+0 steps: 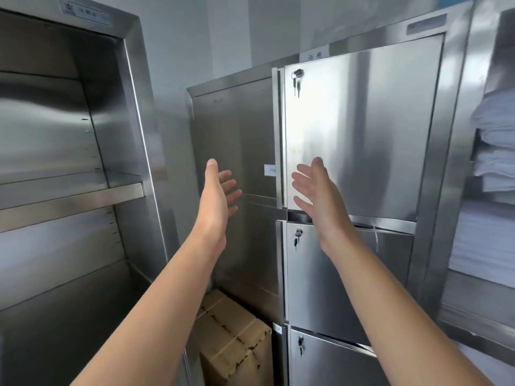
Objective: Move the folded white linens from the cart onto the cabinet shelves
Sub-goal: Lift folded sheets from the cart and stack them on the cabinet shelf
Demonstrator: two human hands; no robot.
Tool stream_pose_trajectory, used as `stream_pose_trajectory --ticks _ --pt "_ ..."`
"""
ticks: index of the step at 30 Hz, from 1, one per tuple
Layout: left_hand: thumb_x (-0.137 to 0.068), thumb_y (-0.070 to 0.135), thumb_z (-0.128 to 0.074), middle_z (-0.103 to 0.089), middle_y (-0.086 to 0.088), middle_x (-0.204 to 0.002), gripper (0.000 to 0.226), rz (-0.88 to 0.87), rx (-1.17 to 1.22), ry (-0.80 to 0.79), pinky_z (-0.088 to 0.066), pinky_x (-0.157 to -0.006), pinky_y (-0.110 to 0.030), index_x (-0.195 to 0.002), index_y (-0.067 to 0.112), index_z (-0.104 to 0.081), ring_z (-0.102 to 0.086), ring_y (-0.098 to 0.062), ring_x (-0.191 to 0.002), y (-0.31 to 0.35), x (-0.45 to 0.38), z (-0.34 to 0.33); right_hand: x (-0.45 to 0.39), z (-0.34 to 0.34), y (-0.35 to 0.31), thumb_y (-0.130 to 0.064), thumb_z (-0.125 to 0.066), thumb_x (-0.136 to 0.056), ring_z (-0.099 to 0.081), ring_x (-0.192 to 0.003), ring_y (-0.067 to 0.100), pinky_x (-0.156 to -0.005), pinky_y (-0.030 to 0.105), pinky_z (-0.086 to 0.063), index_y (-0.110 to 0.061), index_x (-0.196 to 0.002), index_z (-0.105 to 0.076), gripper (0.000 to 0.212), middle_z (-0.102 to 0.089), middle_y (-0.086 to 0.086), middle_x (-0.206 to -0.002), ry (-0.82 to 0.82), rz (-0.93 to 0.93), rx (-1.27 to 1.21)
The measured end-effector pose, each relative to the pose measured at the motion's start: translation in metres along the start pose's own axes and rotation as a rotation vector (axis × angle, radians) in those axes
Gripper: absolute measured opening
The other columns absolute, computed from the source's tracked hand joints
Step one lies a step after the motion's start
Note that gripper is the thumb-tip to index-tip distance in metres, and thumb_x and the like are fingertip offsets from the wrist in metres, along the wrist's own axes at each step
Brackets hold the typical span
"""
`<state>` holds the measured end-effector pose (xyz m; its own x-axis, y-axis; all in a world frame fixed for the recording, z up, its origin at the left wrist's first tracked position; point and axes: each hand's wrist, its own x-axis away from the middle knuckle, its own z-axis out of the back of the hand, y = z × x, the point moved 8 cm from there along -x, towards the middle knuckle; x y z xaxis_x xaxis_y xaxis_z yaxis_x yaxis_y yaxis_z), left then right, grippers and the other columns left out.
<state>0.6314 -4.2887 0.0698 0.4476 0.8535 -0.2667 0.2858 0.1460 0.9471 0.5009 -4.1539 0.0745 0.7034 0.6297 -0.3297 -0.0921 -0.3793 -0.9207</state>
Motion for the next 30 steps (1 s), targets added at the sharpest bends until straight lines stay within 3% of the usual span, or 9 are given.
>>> stream_pose_trajectory --ticks 9,15,22,25,30 --pt "-0.101 0.062 -0.025 -0.058 -0.002 -0.136 0.060 -0.022 0.054 -0.172 -0.040 -0.110 -0.046 -0.134 0.022 -0.056 -0.060 -0.019 -0.118 0.014 0.015 -0.139 -0.014 0.129 -0.051 -0.047 -0.032 -0.105 -0.047 -0.134 0.015 -0.116 0.039 -0.035 -0.013 -0.144 -0.048 0.054 -0.051 0.006 -0.146 0.158 0.087 -0.014" --pt "-0.102 0.061 -0.027 -0.060 0.001 -0.131 0.052 -0.021 0.103 -0.256 -0.041 -0.110 -0.046 -0.124 0.027 -0.058 -0.062 -0.017 -0.116 0.010 0.025 -0.224 -0.020 0.210 -0.079 -0.046 -0.032 -0.105 -0.045 -0.136 0.014 -0.112 0.034 -0.035 -0.013 -0.143 -0.048 0.053 -0.050 0.006 -0.147 0.218 0.137 0.016" --pt "-0.102 0.061 -0.026 -0.058 0.000 -0.134 0.060 -0.031 0.114 -0.448 -0.040 -0.111 -0.045 -0.137 0.022 -0.054 -0.060 -0.019 -0.119 0.007 0.039 -0.335 -0.011 0.295 -0.107 -0.049 -0.031 -0.105 -0.051 -0.128 0.010 -0.114 0.036 -0.038 -0.017 -0.142 -0.049 0.053 -0.052 0.000 -0.144 0.358 0.184 0.135" --pt "-0.102 0.060 -0.026 -0.057 -0.001 -0.136 0.061 -0.043 0.122 -0.533 -0.041 -0.110 -0.044 -0.140 0.020 -0.052 -0.059 -0.019 -0.119 0.008 0.039 -0.377 -0.007 0.328 -0.128 -0.046 -0.037 -0.104 -0.060 -0.098 0.001 -0.098 0.029 -0.050 -0.022 -0.119 -0.059 0.036 -0.059 -0.003 -0.129 0.446 0.216 0.163" --pt "-0.102 0.060 -0.030 -0.060 0.001 -0.129 0.058 -0.037 0.156 -0.635 -0.045 -0.107 -0.044 -0.133 0.018 -0.054 -0.060 -0.018 -0.117 0.005 0.019 -0.434 -0.010 0.375 -0.159 -0.046 -0.043 -0.102 -0.057 -0.112 0.007 -0.108 0.040 -0.044 -0.034 -0.099 -0.060 0.021 -0.061 -0.010 -0.116 0.604 0.295 0.337"
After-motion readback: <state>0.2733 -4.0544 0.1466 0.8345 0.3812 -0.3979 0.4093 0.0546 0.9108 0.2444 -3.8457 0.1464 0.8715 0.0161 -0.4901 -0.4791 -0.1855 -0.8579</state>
